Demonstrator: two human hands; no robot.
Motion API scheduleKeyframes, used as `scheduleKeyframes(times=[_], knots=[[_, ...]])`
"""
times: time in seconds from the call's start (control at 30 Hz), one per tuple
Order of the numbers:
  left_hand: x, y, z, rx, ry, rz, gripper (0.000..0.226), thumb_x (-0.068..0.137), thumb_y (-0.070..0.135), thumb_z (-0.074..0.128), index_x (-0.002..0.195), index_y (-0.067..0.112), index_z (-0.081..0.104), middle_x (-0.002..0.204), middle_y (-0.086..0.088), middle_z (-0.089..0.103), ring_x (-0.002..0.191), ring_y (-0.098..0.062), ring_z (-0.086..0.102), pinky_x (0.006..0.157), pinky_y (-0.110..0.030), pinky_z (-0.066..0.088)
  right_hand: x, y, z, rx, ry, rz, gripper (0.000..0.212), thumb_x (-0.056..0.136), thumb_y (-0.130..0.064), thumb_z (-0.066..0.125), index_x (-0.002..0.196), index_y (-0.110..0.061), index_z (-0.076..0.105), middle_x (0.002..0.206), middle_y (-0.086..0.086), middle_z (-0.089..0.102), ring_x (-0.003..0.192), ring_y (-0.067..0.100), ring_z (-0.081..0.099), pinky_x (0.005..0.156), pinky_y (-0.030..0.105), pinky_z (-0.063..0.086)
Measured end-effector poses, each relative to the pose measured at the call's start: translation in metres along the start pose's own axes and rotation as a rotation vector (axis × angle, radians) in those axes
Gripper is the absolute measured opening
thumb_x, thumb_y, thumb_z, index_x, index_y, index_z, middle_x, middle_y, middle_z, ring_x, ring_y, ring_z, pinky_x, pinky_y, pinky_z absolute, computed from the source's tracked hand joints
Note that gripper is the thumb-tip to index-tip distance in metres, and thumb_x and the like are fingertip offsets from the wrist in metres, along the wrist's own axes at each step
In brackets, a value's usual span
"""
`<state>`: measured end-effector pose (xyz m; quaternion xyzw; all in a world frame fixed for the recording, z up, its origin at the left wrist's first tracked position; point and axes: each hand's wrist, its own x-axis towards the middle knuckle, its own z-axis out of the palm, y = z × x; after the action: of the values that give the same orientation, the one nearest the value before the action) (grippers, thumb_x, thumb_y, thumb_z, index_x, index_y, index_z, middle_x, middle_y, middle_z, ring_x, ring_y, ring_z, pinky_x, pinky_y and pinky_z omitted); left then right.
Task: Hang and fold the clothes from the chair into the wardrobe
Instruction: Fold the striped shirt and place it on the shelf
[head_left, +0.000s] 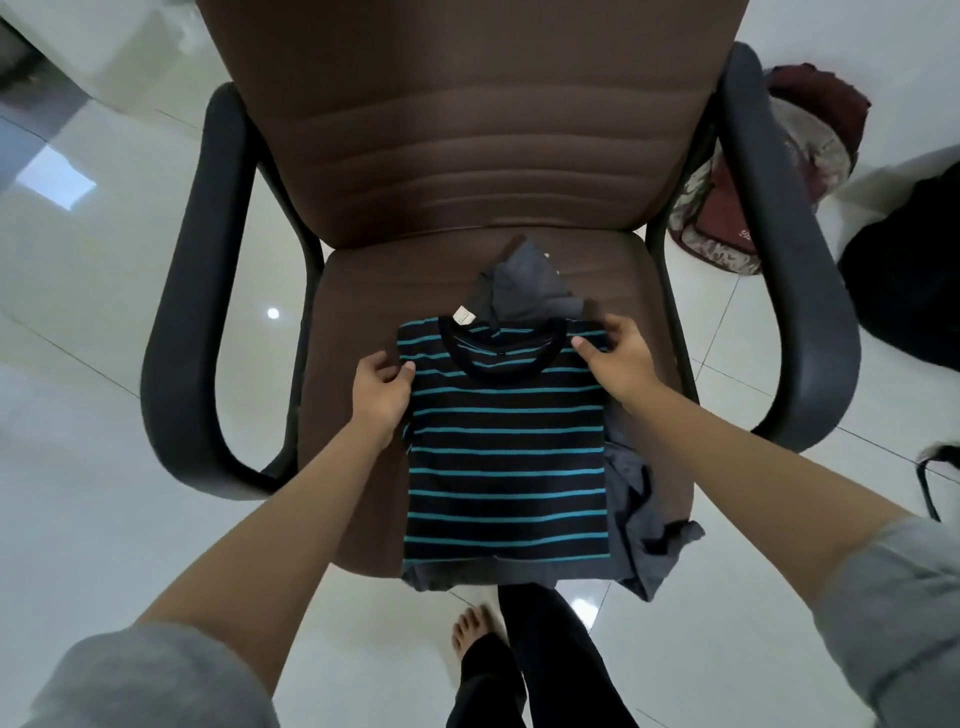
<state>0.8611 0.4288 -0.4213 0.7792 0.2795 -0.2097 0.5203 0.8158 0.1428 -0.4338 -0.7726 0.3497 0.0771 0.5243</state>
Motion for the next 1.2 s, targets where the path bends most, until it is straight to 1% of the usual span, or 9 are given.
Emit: scheduleKeyframes(times=[0.13, 0.27, 0.37, 0.53, 0.7, 0.83, 0.97, 1.1, 1.2], knots=[[-0.052, -0.028, -0.012, 0.071, -0.074, -0.011, 0.053, 0.09, 0.025, 0.063, 0.136, 0.009, 0.041, 0.123, -0.008, 0.058, 0.11, -0.02, 0.056, 0.091, -0.029, 0.047, -0.052, 0.013, -0.006, -0.066, 0.032, -0.008, 0.062, 0.08, -0.04, 0.071, 0.132, -0.018, 0.045, 0.129, 0.005, 0.051, 0.107, 0.018, 0.057, 0.097, 0.035, 0.049], [-0.094, -0.064, -0.023, 0.13, -0.152, -0.003, 0.048, 0.089, 0.021, 0.064, 0.132, 0.007, 0.046, 0.12, -0.004, 0.058, 0.103, -0.017, 0.058, 0.093, -0.029, 0.047, -0.118, 0.038, -0.007, -0.133, 0.065, -0.048, 0.045, 0.087, -0.031, 0.066, 0.127, -0.016, 0.05, 0.118, 0.005, 0.056, 0.093, 0.015, 0.058, 0.081, 0.026, 0.047], [-0.115, -0.09, -0.031, 0.201, -0.147, 0.018, 0.047, 0.086, 0.023, 0.068, 0.127, 0.008, 0.051, 0.116, -0.006, 0.063, 0.104, -0.021, 0.061, 0.097, -0.036, 0.049, -0.159, 0.065, -0.003, -0.203, 0.047, -0.037, 0.041, 0.088, -0.028, 0.065, 0.124, -0.015, 0.053, 0.108, 0.004, 0.061, 0.087, 0.017, 0.06, 0.084, 0.032, 0.052], [-0.138, -0.125, -0.039, 0.239, -0.148, 0.021, 0.019, 0.085, 0.022, 0.069, 0.097, 0.01, 0.062, 0.092, -0.007, 0.068, 0.09, -0.024, 0.065, 0.085, -0.042, 0.055, -0.196, 0.097, 0.006, -0.268, 0.004, 0.09, 0.055, 0.087, -0.029, 0.066, 0.134, -0.01, 0.045, 0.117, 0.007, 0.06, 0.108, 0.026, 0.058, 0.093, 0.034, 0.046], [-0.15, -0.138, -0.044, 0.202, -0.146, 0.054, 0.018, 0.089, 0.022, 0.065, 0.093, 0.008, 0.056, 0.08, -0.003, 0.064, 0.081, -0.022, 0.062, 0.07, -0.028, 0.052, -0.209, 0.103, 0.012, -0.204, 0.036, 0.135, 0.027, 0.089, -0.025, 0.066, 0.107, -0.006, 0.061, 0.079, -0.001, 0.062, 0.089, 0.023, 0.06, 0.091, 0.031, 0.046], [-0.15, -0.162, -0.049, 0.234, -0.117, 0.055, 0.017, 0.084, 0.035, 0.068, 0.082, 0.023, 0.056, 0.074, 0.008, 0.068, 0.084, -0.025, 0.065, 0.095, -0.05, 0.045, -0.22, 0.106, 0.004, -0.176, 0.013, 0.008, 0.013, 0.09, -0.023, 0.064, 0.09, -0.014, 0.056, 0.085, 0.001, 0.063, 0.086, 0.021, 0.06, 0.086, 0.032, 0.05], [-0.167, -0.157, -0.047, 0.352, -0.043, 0.126, 0.02, 0.088, 0.035, 0.063, 0.101, 0.027, 0.05, 0.089, 0.01, 0.068, 0.087, -0.016, 0.063, 0.101, -0.045, 0.032, -0.228, 0.116, 0.0, -0.089, -0.026, -0.003, 0.021, 0.088, -0.018, 0.067, 0.104, -0.018, 0.053, 0.098, 0.002, 0.066, 0.096, 0.02, 0.063, 0.09, 0.034, 0.052], [-0.176, -0.161, -0.048, 0.21, -0.133, 0.29, 0.044, 0.087, 0.012, 0.064, 0.122, 0.03, 0.043, 0.101, 0.003, 0.066, 0.082, -0.007, 0.067, 0.088, -0.038, 0.054, -0.234, 0.123, -0.001, 0.065, -0.12, -0.05, 0.047, 0.086, -0.002, 0.066, 0.118, -0.029, 0.045, 0.11, 0.007, 0.062, 0.104, 0.021, 0.062, 0.089, 0.039, 0.055], [-0.18, -0.164, -0.051, 0.252, -0.181, 0.372, 0.04, 0.089, 0.004, 0.061, 0.124, 0.019, 0.051, 0.116, -0.004, 0.06, 0.085, -0.011, 0.063, 0.089, -0.033, 0.055, -0.234, 0.126, 0.005, 0.055, -0.156, -0.109, 0.038, 0.086, 0.002, 0.065, 0.115, -0.023, 0.06, 0.125, 0.004, 0.059, 0.118, 0.02, 0.055, 0.099, 0.034, 0.049]])
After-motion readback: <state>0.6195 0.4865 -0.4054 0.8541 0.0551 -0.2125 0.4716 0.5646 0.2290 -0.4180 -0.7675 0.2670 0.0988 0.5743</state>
